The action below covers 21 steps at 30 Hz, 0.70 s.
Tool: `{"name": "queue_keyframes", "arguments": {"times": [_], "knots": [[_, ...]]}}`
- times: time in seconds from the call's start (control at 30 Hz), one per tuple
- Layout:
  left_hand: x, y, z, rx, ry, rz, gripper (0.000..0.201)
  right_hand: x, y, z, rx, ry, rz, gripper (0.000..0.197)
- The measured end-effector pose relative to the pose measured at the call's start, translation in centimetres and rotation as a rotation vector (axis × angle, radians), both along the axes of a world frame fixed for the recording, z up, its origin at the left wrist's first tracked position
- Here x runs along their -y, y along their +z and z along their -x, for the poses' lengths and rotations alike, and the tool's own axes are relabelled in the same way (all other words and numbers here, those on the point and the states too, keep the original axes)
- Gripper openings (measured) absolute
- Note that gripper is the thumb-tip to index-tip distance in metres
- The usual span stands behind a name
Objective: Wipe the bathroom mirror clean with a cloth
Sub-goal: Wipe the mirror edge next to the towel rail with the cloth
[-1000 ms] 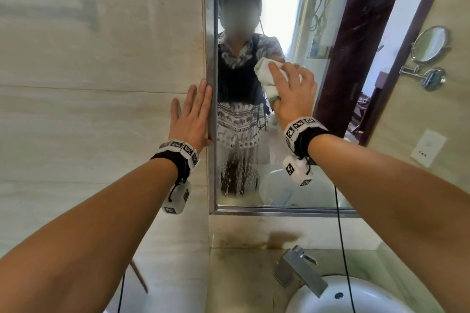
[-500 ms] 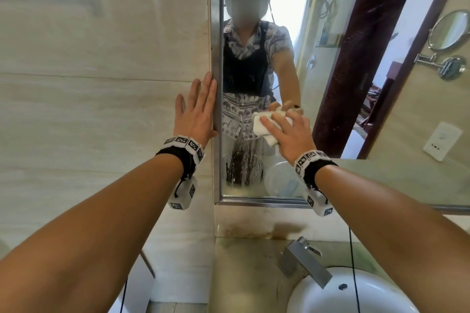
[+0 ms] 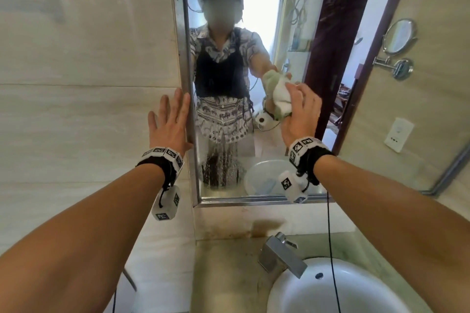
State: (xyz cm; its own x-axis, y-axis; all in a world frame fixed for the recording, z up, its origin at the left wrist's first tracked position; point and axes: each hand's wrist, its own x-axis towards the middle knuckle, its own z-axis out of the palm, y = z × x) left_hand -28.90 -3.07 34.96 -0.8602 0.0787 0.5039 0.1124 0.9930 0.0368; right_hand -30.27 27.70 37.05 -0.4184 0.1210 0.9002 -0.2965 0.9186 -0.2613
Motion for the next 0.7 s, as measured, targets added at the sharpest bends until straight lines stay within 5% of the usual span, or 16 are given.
{"name": "queue_keyframes", "arguments": {"times": [0.13, 0.27, 0.37, 0.53, 0.7], "knots": [[0.6, -0.4, 0.6, -0.052, -0.01, 0.051, 0.141, -0.8, 3.3, 1.5, -0.022, -0.116, 0.302, 0.062], [1.5, -0.4, 1.3, -0.064, -0.039, 0.11, 0.147, 1.9, 0.7, 3.1, -0.08, -0.17, 0.288, 0.049], [1.6, -0.6, 1.6, -0.08, -0.042, 0.133, 0.147, 3.6, -3.4, 3.0, -0.097, -0.066, 0.163, 0.045], [1.4, -0.6, 1.5, -0.088, -0.045, 0.126, 0.147, 3.0, -7.7, 2.6, 0.139, -0.025, -0.105, 0.048], [1.2, -0.6, 1.1, -0.059, -0.028, 0.122, 0.145, 1.4, -11.4, 1.5, 0.257, 0.014, -0.573, 0.041]]}}
